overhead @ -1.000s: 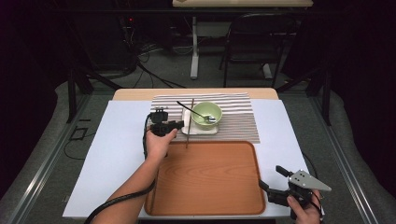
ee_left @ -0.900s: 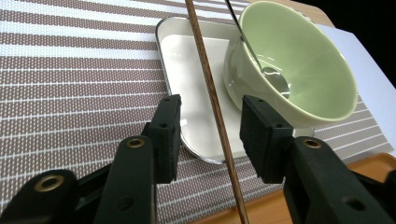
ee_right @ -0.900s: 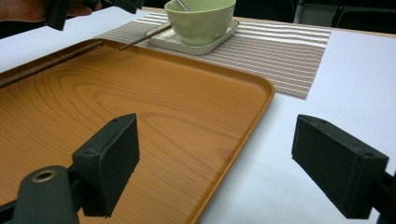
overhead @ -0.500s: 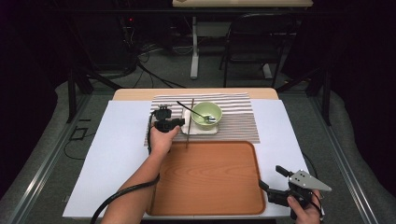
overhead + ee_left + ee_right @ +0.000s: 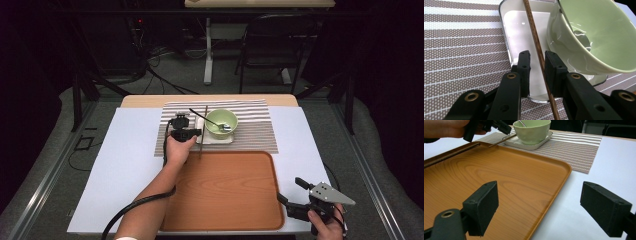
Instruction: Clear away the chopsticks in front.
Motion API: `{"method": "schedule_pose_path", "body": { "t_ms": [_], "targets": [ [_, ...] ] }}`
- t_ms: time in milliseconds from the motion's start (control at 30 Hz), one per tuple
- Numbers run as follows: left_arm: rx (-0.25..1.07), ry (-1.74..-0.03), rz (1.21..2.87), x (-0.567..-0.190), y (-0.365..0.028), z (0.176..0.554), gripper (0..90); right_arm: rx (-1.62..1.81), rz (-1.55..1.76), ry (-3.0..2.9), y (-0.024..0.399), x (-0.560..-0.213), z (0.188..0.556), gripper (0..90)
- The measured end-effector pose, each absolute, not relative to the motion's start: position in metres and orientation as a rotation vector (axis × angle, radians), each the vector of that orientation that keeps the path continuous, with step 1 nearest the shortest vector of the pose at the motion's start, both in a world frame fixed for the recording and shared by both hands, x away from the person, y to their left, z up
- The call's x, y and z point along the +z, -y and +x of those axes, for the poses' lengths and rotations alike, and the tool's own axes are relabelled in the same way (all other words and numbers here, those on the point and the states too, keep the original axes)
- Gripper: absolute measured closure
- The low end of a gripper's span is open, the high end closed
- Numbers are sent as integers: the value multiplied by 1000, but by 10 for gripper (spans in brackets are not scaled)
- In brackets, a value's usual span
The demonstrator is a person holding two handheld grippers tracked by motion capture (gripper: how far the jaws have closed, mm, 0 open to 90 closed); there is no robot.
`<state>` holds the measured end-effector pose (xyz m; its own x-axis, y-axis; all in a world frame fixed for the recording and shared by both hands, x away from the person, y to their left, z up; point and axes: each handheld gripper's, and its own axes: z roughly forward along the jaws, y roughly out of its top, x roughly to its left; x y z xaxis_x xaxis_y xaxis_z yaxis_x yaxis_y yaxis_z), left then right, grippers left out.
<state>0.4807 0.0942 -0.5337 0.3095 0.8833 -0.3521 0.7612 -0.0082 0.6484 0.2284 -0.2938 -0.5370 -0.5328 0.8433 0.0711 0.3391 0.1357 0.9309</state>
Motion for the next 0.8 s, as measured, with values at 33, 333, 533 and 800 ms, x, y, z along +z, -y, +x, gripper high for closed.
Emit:
{"method": "schedule_pose_path", "body": {
  "t_ms": [33,333,533,800],
  "targets": [
    [190,-1478,1786,-534,-93,481,758,1390,1133,-1940,294,-537,228,146],
    [168,-1493,1786,-538,-87,485,773,1390,1131,-1941,294,-537,228,147],
    [155,-1508,1782,-541,-86,487,787,1391,1128,-1942,294,-537,228,146],
    [122,-1544,1779,-544,-85,488,828,1391,1129,-1943,294,-537,228,147]
  ]
}}
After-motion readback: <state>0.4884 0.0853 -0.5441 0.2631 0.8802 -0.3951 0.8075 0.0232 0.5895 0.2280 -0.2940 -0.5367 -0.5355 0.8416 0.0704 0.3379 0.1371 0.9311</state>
